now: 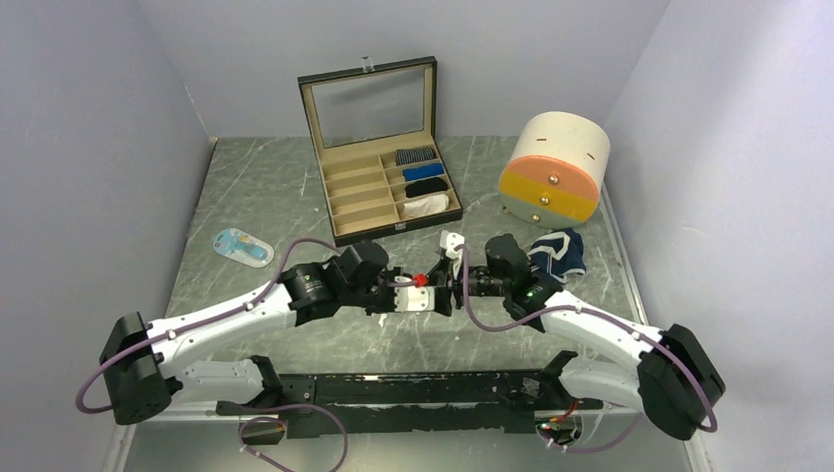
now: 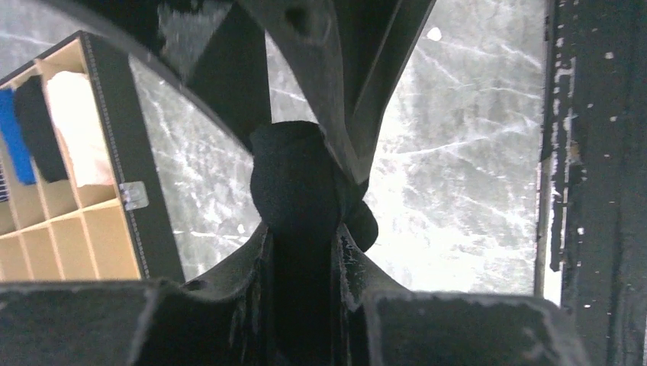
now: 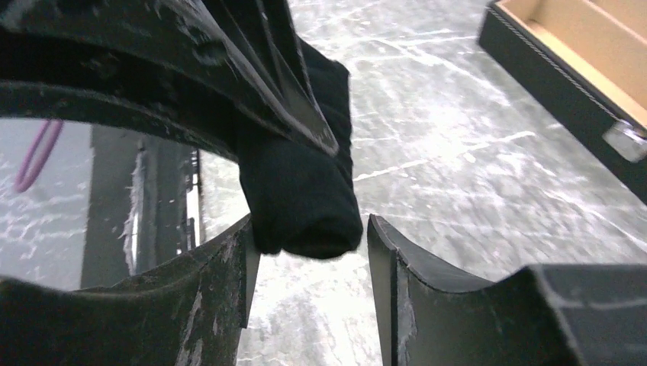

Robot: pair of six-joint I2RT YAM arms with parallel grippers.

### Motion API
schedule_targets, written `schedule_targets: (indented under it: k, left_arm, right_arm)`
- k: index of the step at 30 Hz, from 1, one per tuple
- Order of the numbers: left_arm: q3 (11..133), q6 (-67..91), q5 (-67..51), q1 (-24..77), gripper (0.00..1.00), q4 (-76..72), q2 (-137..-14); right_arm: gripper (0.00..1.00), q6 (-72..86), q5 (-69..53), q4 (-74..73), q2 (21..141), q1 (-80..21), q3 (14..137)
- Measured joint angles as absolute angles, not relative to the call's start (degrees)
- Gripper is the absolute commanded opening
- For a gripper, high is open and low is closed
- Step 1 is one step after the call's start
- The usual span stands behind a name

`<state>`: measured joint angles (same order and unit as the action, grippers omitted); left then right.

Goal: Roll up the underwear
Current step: Pick up the underwear from the center of the board, then place the underwear in the storage box.

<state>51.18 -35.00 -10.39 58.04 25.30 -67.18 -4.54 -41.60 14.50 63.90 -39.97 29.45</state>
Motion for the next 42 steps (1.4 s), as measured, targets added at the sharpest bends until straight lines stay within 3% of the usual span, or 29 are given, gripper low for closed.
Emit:
schedule_targets:
  k: [8, 14, 28, 42]
  left_arm:
    - [50.9, -38.1, -9.5, 49.1, 0.05, 24.4, -67.0]
    - [59.3, -42.8, -10.8, 38.7, 0.05, 24.9, -76.9]
    - [80.6, -51.7, -11.7, 26.3, 0.05, 19.2, -100.4]
    - [102.7, -58.8, -11.6, 19.4, 0.05, 13.5, -124.3]
  right_arm:
    - [0.58, 3.5, -26.0, 17.6, 53.3, -39.8, 22.2]
    - [0.58, 6.3, -20.2, 17.5, 49.3, -39.8, 20.1]
    - [0.58, 10.9, -15.5, 20.1, 50.9, -39.8, 18.7]
    - [0.57, 10.3, -15.6, 23.5, 61.7, -39.8, 19.6]
